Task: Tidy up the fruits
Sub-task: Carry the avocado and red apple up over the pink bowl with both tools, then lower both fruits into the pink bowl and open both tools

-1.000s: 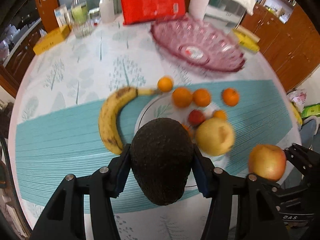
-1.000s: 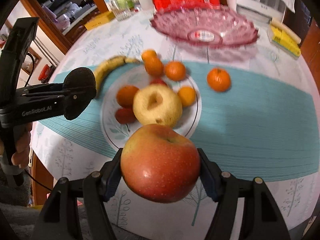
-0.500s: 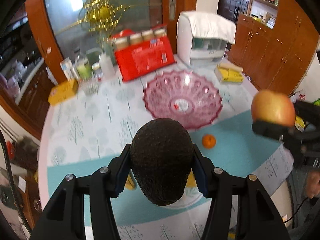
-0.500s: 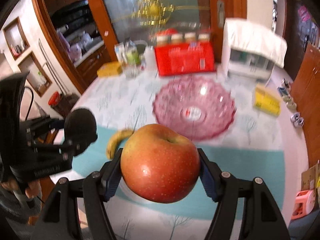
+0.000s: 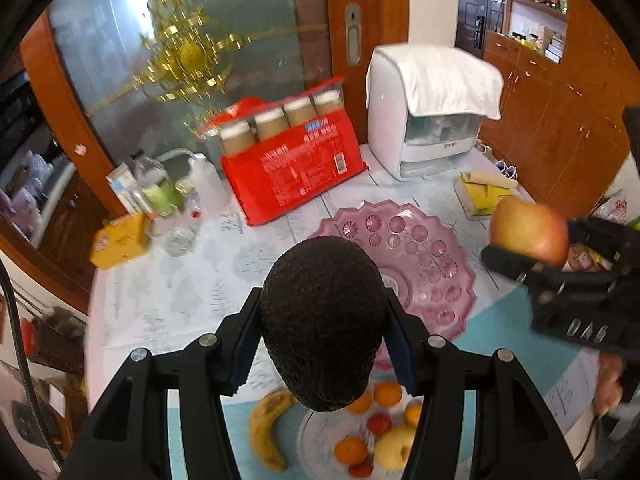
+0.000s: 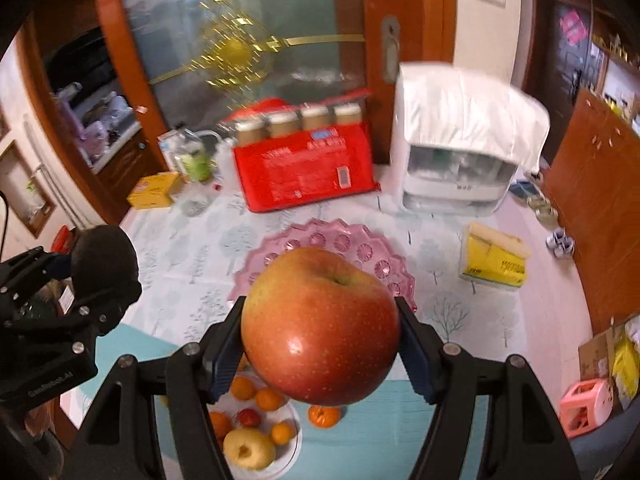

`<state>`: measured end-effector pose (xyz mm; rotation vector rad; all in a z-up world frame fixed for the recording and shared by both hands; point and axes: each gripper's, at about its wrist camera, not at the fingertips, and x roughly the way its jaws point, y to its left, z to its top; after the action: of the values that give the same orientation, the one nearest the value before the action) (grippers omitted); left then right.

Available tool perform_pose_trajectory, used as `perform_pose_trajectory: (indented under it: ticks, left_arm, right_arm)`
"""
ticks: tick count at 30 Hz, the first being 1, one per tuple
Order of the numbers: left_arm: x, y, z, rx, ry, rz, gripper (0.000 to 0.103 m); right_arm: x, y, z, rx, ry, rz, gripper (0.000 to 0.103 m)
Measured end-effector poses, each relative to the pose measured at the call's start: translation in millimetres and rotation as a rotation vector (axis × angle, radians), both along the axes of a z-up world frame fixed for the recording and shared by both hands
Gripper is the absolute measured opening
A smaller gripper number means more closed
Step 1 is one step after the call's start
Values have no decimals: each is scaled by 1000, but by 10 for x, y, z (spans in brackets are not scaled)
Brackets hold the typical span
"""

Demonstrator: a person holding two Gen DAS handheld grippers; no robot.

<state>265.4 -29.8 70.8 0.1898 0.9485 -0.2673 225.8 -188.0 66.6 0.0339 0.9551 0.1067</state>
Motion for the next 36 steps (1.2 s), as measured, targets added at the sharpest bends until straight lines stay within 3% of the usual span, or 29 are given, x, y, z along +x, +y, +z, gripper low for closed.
perform_pose_trajectory:
  ticks: [6, 11, 15, 23, 27, 28, 30, 31, 33, 36]
  left_arm:
    - [535, -185, -907, -41, 123, 5, 55]
    - [877, -299, -1631, -20, 210, 10, 55]
    - [1037, -373, -1954, -11, 243, -9, 55]
    - [1136, -518, -2285, 3, 268, -68, 55]
    - [1105, -596, -2341, 24, 268, -90, 57]
    - [1090, -613, -2333, 25, 262, -93, 60]
    - [1079, -608, -2264, 15, 241, -96, 86]
    - [1062, -599, -2215, 9, 222, -92, 91]
    - [1035, -584, -2124, -8, 211, -93, 94]
    - [998, -577, -2008, -5, 195, -95, 94]
  right_arm:
    - [433, -15, -863, 5, 98, -21, 69]
    - [618, -23, -1578, -12, 178, -14, 69]
    - [675, 9, -1861, -47, 198, 24, 69]
    - [753, 85, -2117, -57, 243, 86, 70]
    - [718, 175, -2158, -119, 231, 118, 70]
    - [713, 180, -2139, -111, 227, 120, 71]
    - [699, 157, -2077, -82, 200, 110, 75]
    - [695, 139, -2041, -73, 185, 105, 82]
    - [689, 129, -1998, -63, 172, 104, 90]
    - [645, 106, -1943, -53, 168, 98, 91]
